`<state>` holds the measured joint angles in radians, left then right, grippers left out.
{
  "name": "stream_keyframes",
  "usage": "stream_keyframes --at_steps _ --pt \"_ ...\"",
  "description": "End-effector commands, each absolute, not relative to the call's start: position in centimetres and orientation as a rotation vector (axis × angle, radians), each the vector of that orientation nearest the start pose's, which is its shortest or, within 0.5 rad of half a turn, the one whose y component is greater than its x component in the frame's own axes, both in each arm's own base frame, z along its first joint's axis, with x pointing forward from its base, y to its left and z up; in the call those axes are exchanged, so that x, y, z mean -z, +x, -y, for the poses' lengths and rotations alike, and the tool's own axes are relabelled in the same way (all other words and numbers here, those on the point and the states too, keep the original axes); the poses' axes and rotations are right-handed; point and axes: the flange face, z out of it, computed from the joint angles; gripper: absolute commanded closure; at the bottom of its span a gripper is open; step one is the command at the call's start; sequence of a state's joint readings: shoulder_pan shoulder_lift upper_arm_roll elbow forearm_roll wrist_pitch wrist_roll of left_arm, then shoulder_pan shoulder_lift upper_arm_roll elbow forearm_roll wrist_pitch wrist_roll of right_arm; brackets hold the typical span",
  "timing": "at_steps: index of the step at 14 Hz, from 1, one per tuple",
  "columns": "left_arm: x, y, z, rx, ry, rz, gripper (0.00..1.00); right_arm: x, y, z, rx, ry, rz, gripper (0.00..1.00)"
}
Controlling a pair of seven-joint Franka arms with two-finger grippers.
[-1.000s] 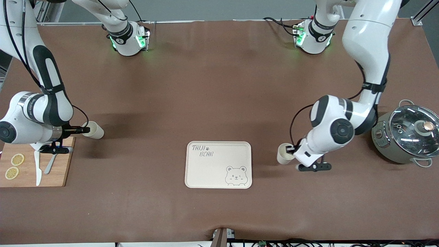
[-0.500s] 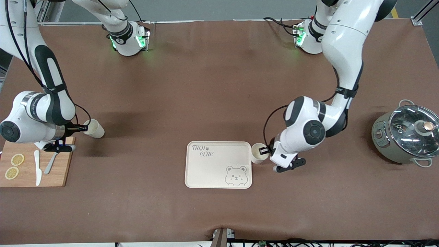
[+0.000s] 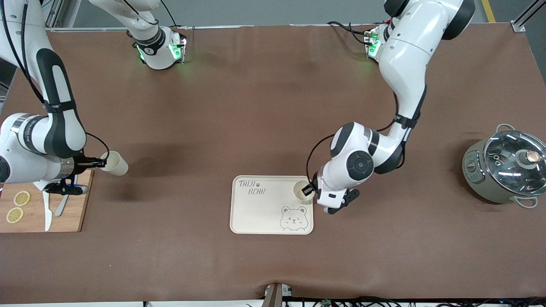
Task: Place white IKEA cup upright on tray with both arms
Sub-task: 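Carry the cup onto the tray with the left gripper while the right lifts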
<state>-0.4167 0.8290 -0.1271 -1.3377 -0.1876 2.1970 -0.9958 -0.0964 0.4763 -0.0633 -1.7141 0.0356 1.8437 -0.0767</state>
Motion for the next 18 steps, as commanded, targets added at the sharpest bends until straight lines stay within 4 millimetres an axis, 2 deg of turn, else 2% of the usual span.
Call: stream_keyframes --at_steps 1,3,4,6,7,8,10,12,14,15,16,18 --pt "-22.5 64.6 38.5 -0.279 -3.151 1.057 1.00 -30.3 62.7 7.2 -0.511 -3.041 -0.215 1.00" --pt "-22.1 64.6 38.1 -0.289 -3.140 1.070 1.00 -30.8 63.5 4.8 -0.479 -3.004 -0.311 1.00" --pt "-22.2 64.7 38.0 -0.289 -3.138 1.070 0.95 -31.3 64.1 2.9 -0.462 -2.995 -0.351 1.00" --pt "-22.5 64.9 37.7 -0.282 -3.138 1.073 0.45 -31.4 65.4 -0.9 -0.447 -3.010 -0.409 1.00" --pt "-22.8 65.0 37.6 -0.270 -3.140 1.070 0.00 -31.2 66.1 -2.5 -0.440 -3.013 -0.455 1.00" --pt "-23.3 65.0 37.6 -0.250 -3.144 1.053 0.00 -30.5 66.6 -4.0 -0.445 -3.016 -0.496 1.00" --pt "-25.7 65.3 37.6 -0.214 -3.163 1.050 0.00 -29.2 66.9 -7.4 -0.479 -2.941 -0.589 1.00" --pt "-27.8 65.7 35.9 -0.213 -3.124 1.034 0.00 -28.7 67.3 -10.9 -0.507 -2.841 -0.697 1.00" --pt "-31.2 66.3 34.5 -0.147 -3.130 1.032 0.00 -28.7 67.7 -13.8 -0.513 -2.816 -0.807 1.00" --pt "-32.7 66.5 34.1 -0.111 -3.143 1.013 0.00 -29.1 67.7 -15.8 -0.509 -2.811 -0.866 1.00" --pt "-34.6 67.1 32.9 -0.040 -3.141 1.001 0.00 -29.7 67.9 -17.7 -0.495 -2.800 -0.933 1.00" --pt "-37.1 66.9 31.5 -0.008 -3.115 0.979 0.00 -29.6 68.1 -21.0 -0.498 -2.756 -1.030 1.00"
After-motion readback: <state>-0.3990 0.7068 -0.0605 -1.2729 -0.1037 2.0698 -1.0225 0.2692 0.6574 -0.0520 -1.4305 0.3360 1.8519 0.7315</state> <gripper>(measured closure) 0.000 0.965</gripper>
